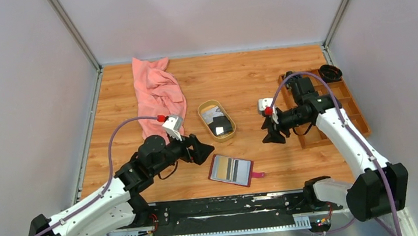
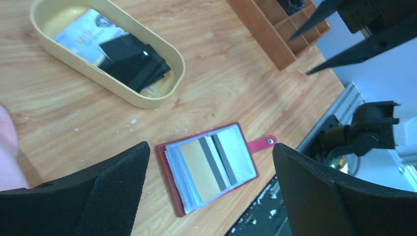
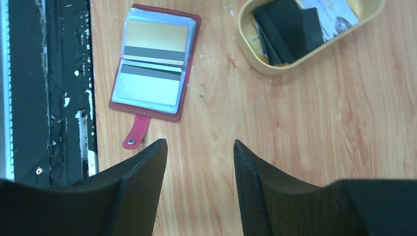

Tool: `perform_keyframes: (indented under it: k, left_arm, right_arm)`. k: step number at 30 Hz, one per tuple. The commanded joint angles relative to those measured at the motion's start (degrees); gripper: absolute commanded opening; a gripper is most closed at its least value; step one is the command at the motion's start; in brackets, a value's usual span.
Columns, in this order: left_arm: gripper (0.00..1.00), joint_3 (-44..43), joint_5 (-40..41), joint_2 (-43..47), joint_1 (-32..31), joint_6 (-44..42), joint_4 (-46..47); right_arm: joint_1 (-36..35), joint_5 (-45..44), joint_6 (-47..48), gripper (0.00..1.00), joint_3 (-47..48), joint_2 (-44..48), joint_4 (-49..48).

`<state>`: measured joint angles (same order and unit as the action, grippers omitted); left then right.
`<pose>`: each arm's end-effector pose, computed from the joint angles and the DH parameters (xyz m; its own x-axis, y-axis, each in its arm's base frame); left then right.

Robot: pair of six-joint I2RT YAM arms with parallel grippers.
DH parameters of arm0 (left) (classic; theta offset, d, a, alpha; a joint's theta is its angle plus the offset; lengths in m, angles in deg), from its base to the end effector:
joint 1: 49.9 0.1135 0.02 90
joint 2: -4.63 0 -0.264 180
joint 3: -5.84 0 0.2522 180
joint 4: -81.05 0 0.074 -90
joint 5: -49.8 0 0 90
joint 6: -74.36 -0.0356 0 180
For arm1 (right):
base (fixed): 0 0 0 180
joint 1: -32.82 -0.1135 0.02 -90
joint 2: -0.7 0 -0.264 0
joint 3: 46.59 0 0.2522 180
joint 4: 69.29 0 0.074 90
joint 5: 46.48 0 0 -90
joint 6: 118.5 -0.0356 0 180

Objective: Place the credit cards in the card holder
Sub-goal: Insert the credit card into the card holder, then turn over the card slot in the card holder.

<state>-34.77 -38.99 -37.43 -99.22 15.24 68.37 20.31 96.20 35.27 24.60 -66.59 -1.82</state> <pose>0.1195 -0.1378 0.2572 -0.5189 -0.1836 -0.8349 0.5576 0.6677 -0.4933 0.2011 0.0736 0.2886 0.0414 -0.5479 -0.8355 -0.9950 0.0537 -0.0845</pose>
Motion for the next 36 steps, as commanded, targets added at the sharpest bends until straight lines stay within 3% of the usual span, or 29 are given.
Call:
perform_keyframes:
  k: [1,4,7,14,17,21,26,32,36]
  left_arm:
    - [1.0,-1.3,-7.0,-3.1,-0.3,3.3,1.1]
    - [0.99,-2.4,-11.1,-7.5,-0.7,5.0,1.6]
    - [0.96,-3.6,-9.4,-10.8,-3.6,5.8,1.5]
    - [0.91,-7.9,7.1,-19.7,-14.6,6.9,0.3]
    - [0.91,-15.0,17.1,-27.2,-19.7,5.8,-9.0]
    - [0.92,-23.3,23.3,-36.5,-23.9,5.4,-17.0]
    - [0.84,-30.5,23.9,-45.7,-26.3,5.4,-20.6]
    - [0.61,-35.6,19.3,-54.9,-27.9,4.1,-21.5]
    - [0.59,-38.1,18.1,-58.8,-28.5,3.6,-21.4]
  right_arm:
    - [5.3,2.8,-4.4,0.57,-3.4,2.8,-2.5]
    - [7.3,3.1,-6.5,0.57,-4.8,3.5,-4.5]
    - [8.2,2.5,-8.4,0.57,-4.6,2.8,-5.1]
    - [9.3,1.1,-11.1,0.57,-4.6,1.7,-6.3]
    - [9.3,0.9,-11.2,0.57,-4.7,1.6,-6.6]
    - [9.3,0.4,-11.3,0.57,-4.8,1.6,-6.8]
    - [9.4,-0.1,-11.4,0.57,-5.0,1.6,-7.0]
    - [9.4,-0.1,-11.4,0.56,-5.1,1.4,-7.2]
    - [9.4,-0.2,-11.5,0.56,-5.1,1.3,-7.2]
